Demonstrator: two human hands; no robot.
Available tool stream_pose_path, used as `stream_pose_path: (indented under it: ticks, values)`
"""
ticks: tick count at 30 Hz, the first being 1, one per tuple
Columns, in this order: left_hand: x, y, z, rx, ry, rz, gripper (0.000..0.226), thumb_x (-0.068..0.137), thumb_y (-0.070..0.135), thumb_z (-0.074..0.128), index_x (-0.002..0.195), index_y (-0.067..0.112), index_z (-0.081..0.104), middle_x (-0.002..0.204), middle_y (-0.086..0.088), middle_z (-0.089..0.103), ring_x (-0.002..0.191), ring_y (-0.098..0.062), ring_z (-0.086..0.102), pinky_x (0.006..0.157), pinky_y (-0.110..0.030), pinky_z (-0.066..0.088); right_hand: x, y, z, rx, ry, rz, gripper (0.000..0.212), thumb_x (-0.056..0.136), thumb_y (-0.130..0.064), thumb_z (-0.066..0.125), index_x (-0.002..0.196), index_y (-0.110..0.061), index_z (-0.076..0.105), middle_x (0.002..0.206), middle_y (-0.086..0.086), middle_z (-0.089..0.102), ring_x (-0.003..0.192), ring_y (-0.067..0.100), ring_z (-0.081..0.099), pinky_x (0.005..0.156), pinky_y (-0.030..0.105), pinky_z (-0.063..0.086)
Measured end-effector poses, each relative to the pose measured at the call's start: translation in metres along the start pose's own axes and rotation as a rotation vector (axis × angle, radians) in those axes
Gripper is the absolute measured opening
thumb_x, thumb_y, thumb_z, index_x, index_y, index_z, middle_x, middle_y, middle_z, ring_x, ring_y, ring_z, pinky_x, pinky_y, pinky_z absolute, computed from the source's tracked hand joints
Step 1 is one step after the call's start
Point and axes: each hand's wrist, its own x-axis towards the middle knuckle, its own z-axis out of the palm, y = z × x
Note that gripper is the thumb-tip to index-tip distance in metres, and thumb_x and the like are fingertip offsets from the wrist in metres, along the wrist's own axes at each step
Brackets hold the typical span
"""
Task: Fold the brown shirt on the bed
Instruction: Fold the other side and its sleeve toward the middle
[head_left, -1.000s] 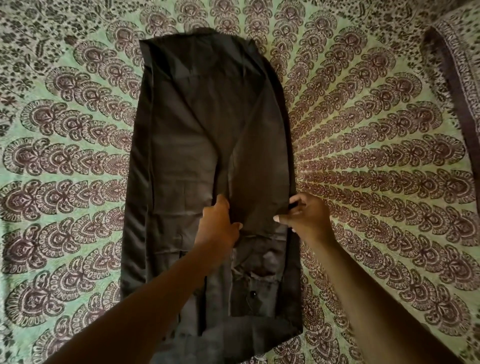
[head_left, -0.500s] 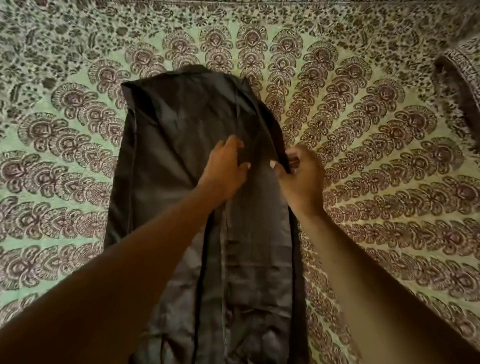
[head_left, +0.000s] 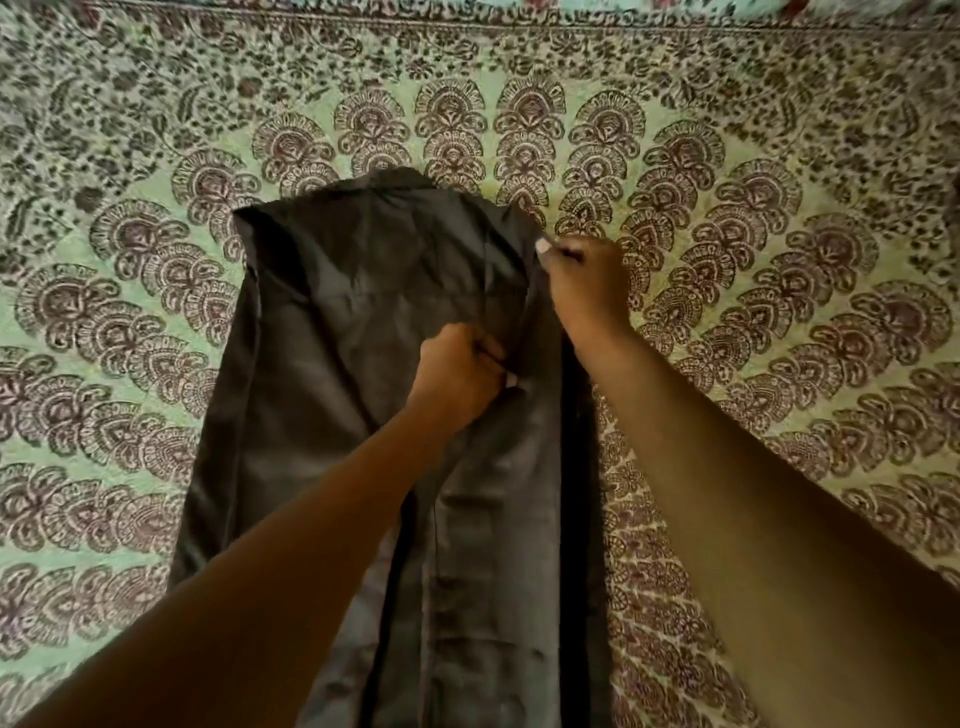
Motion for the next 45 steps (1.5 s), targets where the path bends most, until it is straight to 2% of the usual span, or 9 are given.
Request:
stream_pose_path:
  ticks: [4, 9, 11, 16, 21, 30, 33, 36, 45]
  values:
    - [0.001, -0.004, 0.000, -0.043, -0.028, -0.013, 0.022, 0.076, 0.006, 0.087, 0.088, 0.015, 0.070, 0.072, 0.004, 0.072, 0.060, 0.007, 0.064, 0.060, -0.004, 0.048, 0.022, 0.006, -0.012, 0.401, 0.097, 0.527, 0.031, 0.100, -0.019, 0.056, 0.071, -0.009, 0.055, 0.087, 0.016, 0.064, 0.075, 0.022, 0.056, 0.066, 0.035, 0.040]
    - [0.002, -0.003, 0.000, -0.056, -0.045, -0.017, 0.025, 0.076, 0.009, 0.089, 0.083, 0.020, 0.067, 0.072, 0.004, 0.072, 0.057, 0.006, 0.065, 0.051, -0.003, 0.045, 0.024, 0.000, -0.018, 0.227, -0.062, 0.188, 0.072, 0.085, -0.065, 0.069, 0.080, 0.007, 0.065, 0.072, 0.012, 0.058, 0.061, 0.020, 0.051, 0.058, 0.033, 0.038]
    - [0.002, -0.003, -0.001, -0.057, -0.050, -0.014, 0.025, 0.076, 0.008, 0.088, 0.083, 0.020, 0.067, 0.071, 0.004, 0.072, 0.057, 0.005, 0.065, 0.052, -0.005, 0.047, 0.027, 0.000, -0.016, 0.081, -0.149, 0.074, 0.061, 0.076, -0.050, 0.084, 0.080, 0.008, 0.066, 0.078, 0.023, 0.070, 0.061, 0.024, 0.062, 0.057, 0.035, 0.047]
    - [0.001, -0.003, -0.003, -0.021, -0.099, 0.001, 0.027, 0.076, 0.006, 0.088, 0.089, 0.018, 0.066, 0.076, 0.000, 0.072, 0.072, -0.005, 0.068, 0.078, -0.023, 0.058, 0.040, 0.003, -0.003, 0.231, -0.172, 0.106, 0.038, 0.085, -0.021, 0.082, 0.112, 0.003, 0.072, 0.127, 0.014, 0.071, 0.111, 0.021, 0.069, 0.098, 0.034, 0.055]
    - [0.000, 0.000, -0.008, 0.068, -0.173, 0.001, 0.026, 0.081, 0.010, 0.084, 0.101, 0.015, 0.068, 0.090, -0.005, 0.073, 0.079, -0.009, 0.068, 0.072, -0.016, 0.053, 0.035, 0.007, 0.008, 0.142, -0.207, 0.121, 0.020, 0.081, -0.010, 0.084, 0.098, -0.011, 0.073, 0.119, 0.013, 0.072, 0.107, 0.022, 0.069, 0.090, 0.034, 0.059]
    - [-0.001, -0.004, -0.007, 0.228, -0.115, -0.018, 0.018, 0.082, 0.011, 0.079, 0.080, 0.019, 0.063, 0.086, 0.001, 0.065, 0.080, -0.015, 0.065, 0.057, -0.016, 0.043, 0.036, 0.010, 0.017, -0.123, -0.051, 0.030, 0.026, 0.082, -0.019, 0.085, 0.087, -0.007, 0.062, 0.088, 0.005, 0.066, 0.085, 0.019, 0.065, 0.073, 0.024, 0.046]
    - [-0.004, -0.003, -0.006, 0.292, -0.064, -0.016, 0.012, 0.081, 0.016, 0.073, 0.088, 0.015, 0.063, 0.095, -0.003, 0.064, 0.080, -0.018, 0.062, 0.064, -0.028, 0.052, 0.033, 0.015, 0.021, -0.104, 0.000, 0.013, 0.024, 0.082, -0.021, 0.085, 0.090, -0.009, 0.066, 0.080, 0.000, 0.068, 0.079, 0.019, 0.069, 0.071, 0.029, 0.055]
    - [-0.013, 0.002, -0.006, 0.360, -0.030, 0.021, 0.010, 0.080, 0.017, 0.067, 0.087, 0.015, 0.060, 0.095, -0.004, 0.060, 0.085, -0.025, 0.061, 0.077, -0.043, 0.057, 0.031, 0.016, 0.022, -0.068, 0.043, 0.055, 0.025, 0.078, -0.023, 0.088, 0.088, -0.010, 0.069, 0.080, 0.000, 0.071, 0.078, 0.017, 0.072, 0.072, 0.032, 0.060]
    - [-0.004, -0.006, -0.005, 0.141, 0.019, -0.087, 0.032, 0.079, 0.038, 0.085, 0.088, 0.015, 0.065, 0.092, -0.004, 0.068, 0.083, -0.020, 0.068, 0.080, -0.042, 0.062, 0.024, 0.016, 0.013, -0.089, -0.083, -0.063, 0.021, 0.094, -0.017, 0.072, 0.112, -0.005, 0.070, 0.106, 0.009, 0.073, 0.090, 0.013, 0.065, 0.076, 0.023, 0.049]
